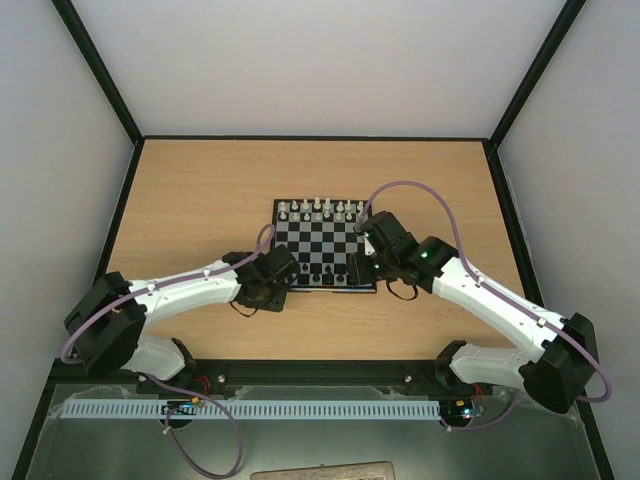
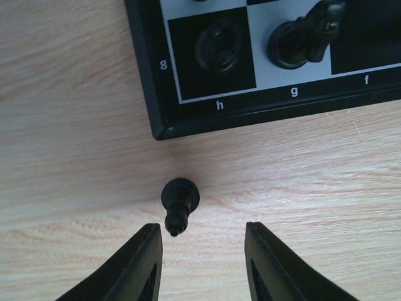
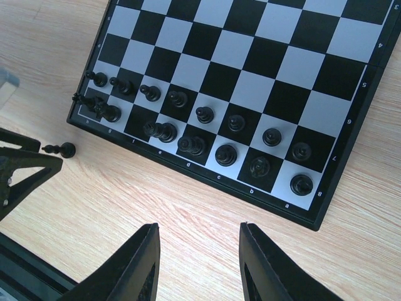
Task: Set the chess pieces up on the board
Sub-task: Pick up the chess piece at the center of the board.
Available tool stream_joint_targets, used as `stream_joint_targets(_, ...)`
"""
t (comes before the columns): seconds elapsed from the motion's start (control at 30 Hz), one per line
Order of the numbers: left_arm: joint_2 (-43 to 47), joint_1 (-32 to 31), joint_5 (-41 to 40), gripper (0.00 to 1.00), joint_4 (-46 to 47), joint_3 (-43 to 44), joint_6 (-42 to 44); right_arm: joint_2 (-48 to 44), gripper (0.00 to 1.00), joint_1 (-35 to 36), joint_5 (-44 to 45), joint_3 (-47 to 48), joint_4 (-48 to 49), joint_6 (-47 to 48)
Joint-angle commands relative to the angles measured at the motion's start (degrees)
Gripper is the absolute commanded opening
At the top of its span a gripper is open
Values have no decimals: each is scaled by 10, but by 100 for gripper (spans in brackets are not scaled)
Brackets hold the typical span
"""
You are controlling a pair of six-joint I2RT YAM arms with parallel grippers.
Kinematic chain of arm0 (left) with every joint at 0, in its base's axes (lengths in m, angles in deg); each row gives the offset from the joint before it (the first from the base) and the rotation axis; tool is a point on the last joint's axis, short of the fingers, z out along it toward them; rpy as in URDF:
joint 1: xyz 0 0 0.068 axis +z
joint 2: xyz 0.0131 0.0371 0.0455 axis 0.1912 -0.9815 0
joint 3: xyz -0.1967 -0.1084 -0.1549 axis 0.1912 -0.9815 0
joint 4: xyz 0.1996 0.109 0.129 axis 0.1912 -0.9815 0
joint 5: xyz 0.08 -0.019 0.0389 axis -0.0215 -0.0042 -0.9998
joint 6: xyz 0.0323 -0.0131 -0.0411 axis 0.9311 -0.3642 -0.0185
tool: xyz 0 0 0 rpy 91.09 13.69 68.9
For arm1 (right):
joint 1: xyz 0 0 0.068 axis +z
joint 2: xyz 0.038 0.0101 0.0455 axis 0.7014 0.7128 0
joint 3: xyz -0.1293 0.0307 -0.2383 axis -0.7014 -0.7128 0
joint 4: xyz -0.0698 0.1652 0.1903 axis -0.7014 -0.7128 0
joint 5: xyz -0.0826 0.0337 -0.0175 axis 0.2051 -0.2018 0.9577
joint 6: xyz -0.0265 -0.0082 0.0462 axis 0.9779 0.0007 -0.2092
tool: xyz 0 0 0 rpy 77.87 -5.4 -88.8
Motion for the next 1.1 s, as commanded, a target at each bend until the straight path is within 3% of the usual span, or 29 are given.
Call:
stream_joint_targets(0.0,-23,6,-16,37,-8,17,16,-17,35,-2,-10,-12,-7,7)
stream_joint_targets(0.3,-32,22,-24,31,-11,15,27,-20,35,-2,-14,-15,-5,9)
stream_joint_targets(0.8,-42,28,1,3,-10,18,35,-20,35,-2,-11,-18,-5,10)
stream_joint_targets(1.07,-55,16,-7,2,-93,146,69,-20,35,-2,-8,-17,-5,9)
